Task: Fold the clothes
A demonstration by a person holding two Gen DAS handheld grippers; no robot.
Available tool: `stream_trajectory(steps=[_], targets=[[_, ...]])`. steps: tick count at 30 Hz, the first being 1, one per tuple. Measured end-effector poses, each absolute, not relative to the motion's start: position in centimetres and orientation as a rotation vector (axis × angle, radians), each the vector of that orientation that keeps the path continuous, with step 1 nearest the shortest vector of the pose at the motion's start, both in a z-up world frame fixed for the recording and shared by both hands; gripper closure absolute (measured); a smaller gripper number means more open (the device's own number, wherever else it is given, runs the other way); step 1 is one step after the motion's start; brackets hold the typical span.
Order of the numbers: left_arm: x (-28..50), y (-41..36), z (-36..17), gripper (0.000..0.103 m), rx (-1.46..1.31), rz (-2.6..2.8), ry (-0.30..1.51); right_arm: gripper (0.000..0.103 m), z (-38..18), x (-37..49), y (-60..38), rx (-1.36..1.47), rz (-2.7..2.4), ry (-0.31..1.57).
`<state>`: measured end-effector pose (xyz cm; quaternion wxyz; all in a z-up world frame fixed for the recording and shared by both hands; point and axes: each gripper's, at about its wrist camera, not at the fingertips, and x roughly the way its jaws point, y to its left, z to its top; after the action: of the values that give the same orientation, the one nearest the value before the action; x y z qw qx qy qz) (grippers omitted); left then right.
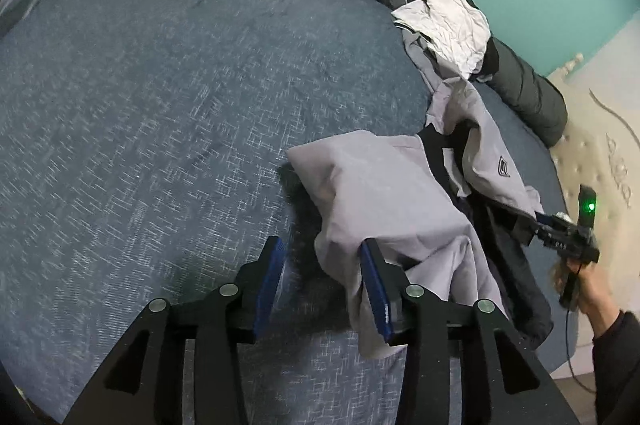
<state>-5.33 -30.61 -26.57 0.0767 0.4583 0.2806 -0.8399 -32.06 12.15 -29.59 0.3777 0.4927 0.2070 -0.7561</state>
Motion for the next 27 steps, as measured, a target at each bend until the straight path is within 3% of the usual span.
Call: stream_trajectory(steps=[3, 5, 8, 10, 23, 24, 25, 27], targets=[[-4.4, -30.8, -25.0, 0.059, 1.325, -2.538, 0.839, 0.026, -29.3, -31.8, 12.1, 1.234, -1.934, 0.559], [-4.3, -30.5, -24.0, 0.052, 1.299, -2.557, 0.816, 0.026, -29.0, -31.6, 12.0, 1.219, -1.939, 0.580], [-5.8, -29.3, -23.3, 0.050, 1.324, -2.595, 0.783, 0.026, -28.6, -31.7, 11.9, 1.209, -1.957, 0.583], [-8.0, -28.2, -23.7, 0.046, 1.361, -2.604, 0.770, 0.026, -28.5, -31.6, 11.6, 1.202, -1.956, 0.600], [-21.2, -19.5, -30.1, 0.046, 1.698, -2.584, 0.664, 0.027, -30.4, -32.9, 10.2, 1.163, -1.908, 0.674], [-21.7, -18.7, -30.6, 0.046, 1.711, -2.586, 0.661, 0.032, -30.5, -33.1, 10.2, 1.162, -1.903, 0.662], [-22.2, -17.9, -31.0, 0.045, 1.724, -2.587, 0.658, 0.048, -30.5, -33.2, 10.4, 1.161, -1.893, 0.646], [-23.1, -16.4, -31.8, 0.045, 1.743, -2.586, 0.646, 0.067, -30.4, -33.7, 10.8, 1.162, -1.886, 0.620]])
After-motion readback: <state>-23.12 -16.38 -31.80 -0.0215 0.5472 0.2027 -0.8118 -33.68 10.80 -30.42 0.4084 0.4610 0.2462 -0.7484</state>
